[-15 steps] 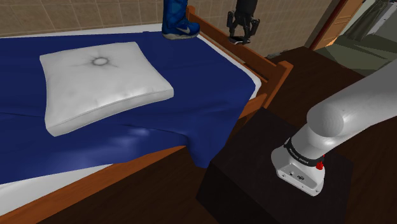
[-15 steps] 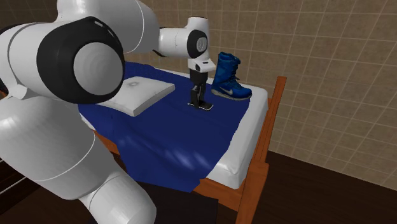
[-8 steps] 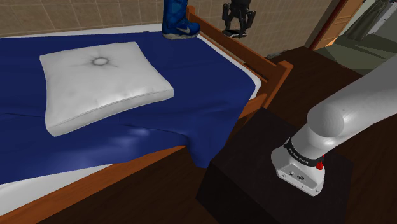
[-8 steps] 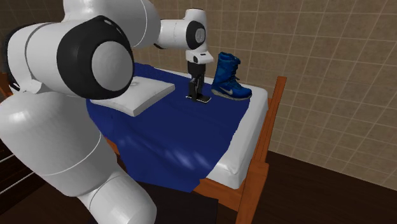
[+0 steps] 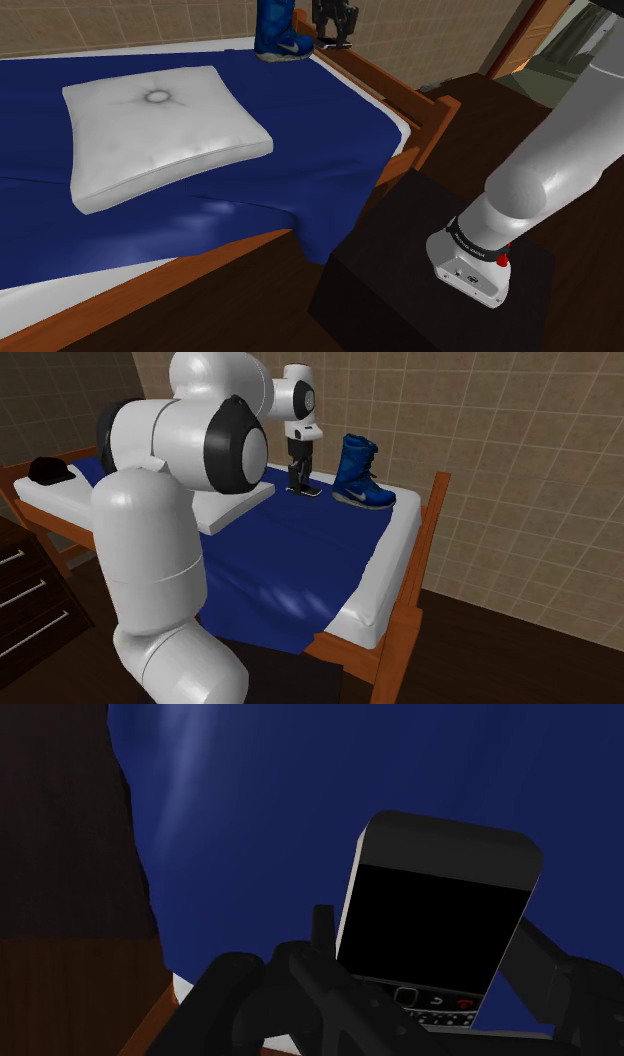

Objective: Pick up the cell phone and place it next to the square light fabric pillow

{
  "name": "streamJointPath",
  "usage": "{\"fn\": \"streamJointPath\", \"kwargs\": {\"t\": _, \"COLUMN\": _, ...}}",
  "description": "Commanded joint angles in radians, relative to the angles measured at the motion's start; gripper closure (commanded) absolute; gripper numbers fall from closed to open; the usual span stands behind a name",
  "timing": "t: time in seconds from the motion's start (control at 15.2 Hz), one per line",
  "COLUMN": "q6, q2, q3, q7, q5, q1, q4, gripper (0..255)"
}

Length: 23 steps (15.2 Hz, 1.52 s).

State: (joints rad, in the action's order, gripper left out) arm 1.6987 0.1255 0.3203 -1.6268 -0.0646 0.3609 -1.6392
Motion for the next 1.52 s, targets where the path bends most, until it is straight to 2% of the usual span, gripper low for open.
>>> {"fn": "streamJointPath", "kwargs": {"t": 0.0, "q6": -0.025, "q2": 0.075, "q3": 0.014, "q7": -0.041, "q5": -0.023, "q1": -0.026, "q4": 0.095, "gripper": 255}}
{"fn": "streamJointPath", "kwargs": {"t": 0.2, "q6": -0.080, "q2": 0.205, "q3": 0.027, "q7": -0.093, "q5": -0.065, "q1": -0.077, "q4": 0.271, "gripper": 255}}
{"fn": "streamJointPath", "kwargs": {"t": 0.4, "q6": -0.158, "q2": 0.357, "q3": 0.030, "q7": -0.134, "q5": -0.111, "q1": -0.144, "q4": 0.494, "gripper": 255}}
{"fn": "streamJointPath", "kwargs": {"t": 0.53, "q6": -0.238, "q2": 0.485, "q3": 0.024, "q7": -0.151, "q5": -0.145, "q1": -0.204, "q4": 0.700, "gripper": 255}}
{"fn": "streamJointPath", "kwargs": {"t": 0.59, "q6": -0.324, "q2": 0.609, "q3": 0.013, "q7": -0.153, "q5": -0.173, "q1": -0.262, "q4": 0.912, "gripper": 255}}
{"fn": "streamJointPath", "kwargs": {"t": 0.92, "q6": -0.210, "q2": 0.547, "q3": 0.017, "q7": -0.164, "q5": -0.157, "q1": -0.228, "q4": 0.733, "gripper": 255}}
{"fn": "streamJointPath", "kwargs": {"t": 1.45, "q6": -0.076, "q2": 0.510, "q3": 0.021, "q7": -0.174, "q5": -0.150, "q1": -0.199, "q4": 0.559, "gripper": 255}}
